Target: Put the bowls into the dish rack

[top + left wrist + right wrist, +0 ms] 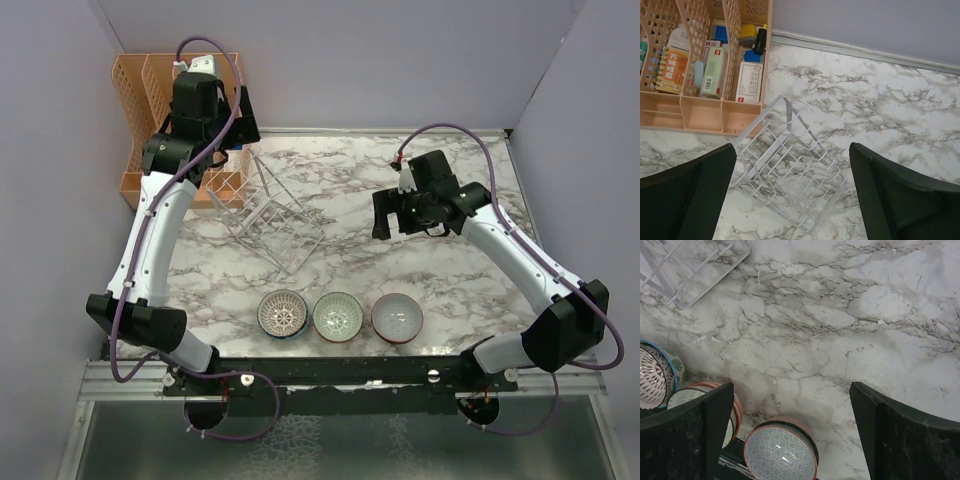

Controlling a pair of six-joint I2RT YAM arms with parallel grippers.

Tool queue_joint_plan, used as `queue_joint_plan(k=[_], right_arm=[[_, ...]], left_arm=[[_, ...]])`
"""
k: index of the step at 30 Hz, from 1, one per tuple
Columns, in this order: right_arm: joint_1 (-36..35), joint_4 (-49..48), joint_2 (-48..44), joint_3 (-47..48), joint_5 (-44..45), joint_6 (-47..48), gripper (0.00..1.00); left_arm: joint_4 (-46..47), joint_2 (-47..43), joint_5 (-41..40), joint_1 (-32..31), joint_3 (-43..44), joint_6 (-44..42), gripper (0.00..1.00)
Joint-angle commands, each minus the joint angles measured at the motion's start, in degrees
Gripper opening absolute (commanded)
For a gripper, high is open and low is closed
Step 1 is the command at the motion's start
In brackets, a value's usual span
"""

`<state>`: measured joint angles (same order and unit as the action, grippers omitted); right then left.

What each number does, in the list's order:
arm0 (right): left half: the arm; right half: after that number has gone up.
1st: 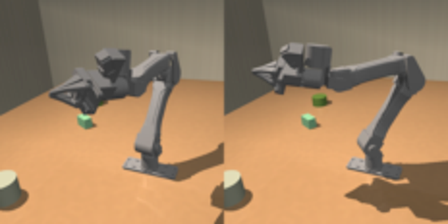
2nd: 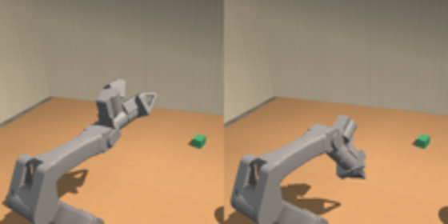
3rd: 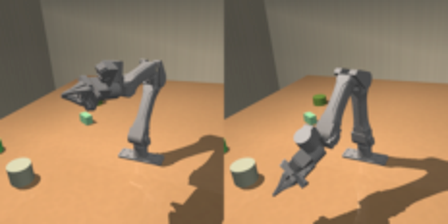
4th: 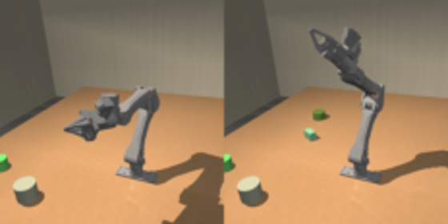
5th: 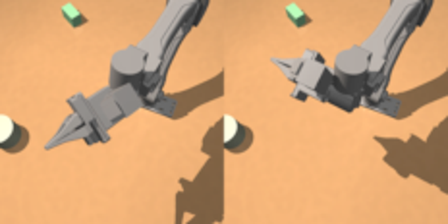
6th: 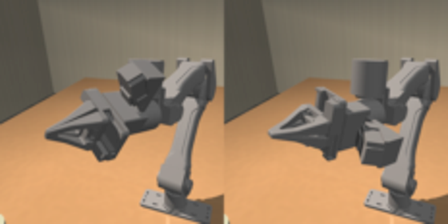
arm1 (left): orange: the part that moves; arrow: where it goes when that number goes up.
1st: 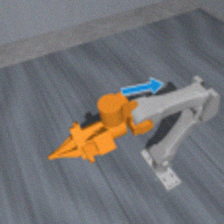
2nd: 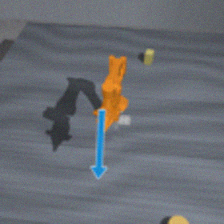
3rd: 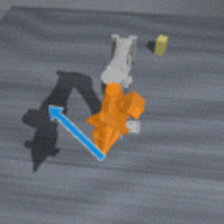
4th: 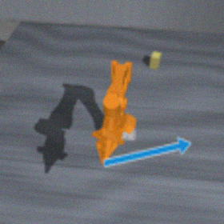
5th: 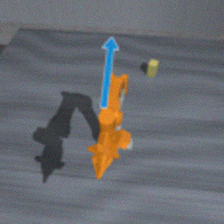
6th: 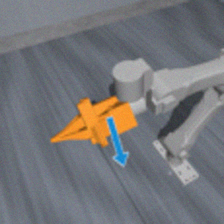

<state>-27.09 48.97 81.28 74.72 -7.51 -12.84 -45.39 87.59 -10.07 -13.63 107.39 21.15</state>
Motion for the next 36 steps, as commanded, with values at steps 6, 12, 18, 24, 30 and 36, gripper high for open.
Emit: queue_joint_plan(k=[6, 12, 18, 24, 30, 36], right_arm=[[-0.5, 0.9, -2.3, 2.0, 2.7, -0.1, 1.00], [-2.9, 2.2, -3.8, 1.0, 1.1, -3.2, 1.00], [-19.5, 3.0, -3.7, -0.6, 6.6, -11.7, 0.98], [-30.8, 6.2, -0.7, 0.4, 11.3, -17.2, 0.95], [-37.6, 4.3, 2.5, -0.3, 9.4, -20.0, 0.83], [-42.6, 3.1, 8.5, 2.1, 7.4, -21.1, 0.77]], left_arm=[[1.5, -2.4, -0.8, 0.5, 1.9, 3.9, 0.99], [10.1, -13.1, 8.3, 1.5, -4.7, 2.9, 0.99], [2.3, -19.8, 2.8, 1.5, -5.0, 5.7, 0.98], [-7.5, -24.6, -4.7, 1.6, -4.2, 6.4, 0.94], [-11.4, -25.5, -6.4, 1.5, -4.1, 5.9, 0.92], [-12.5, -26.7, -6.9, 1.5, -6.7, 6.3, 0.91]])
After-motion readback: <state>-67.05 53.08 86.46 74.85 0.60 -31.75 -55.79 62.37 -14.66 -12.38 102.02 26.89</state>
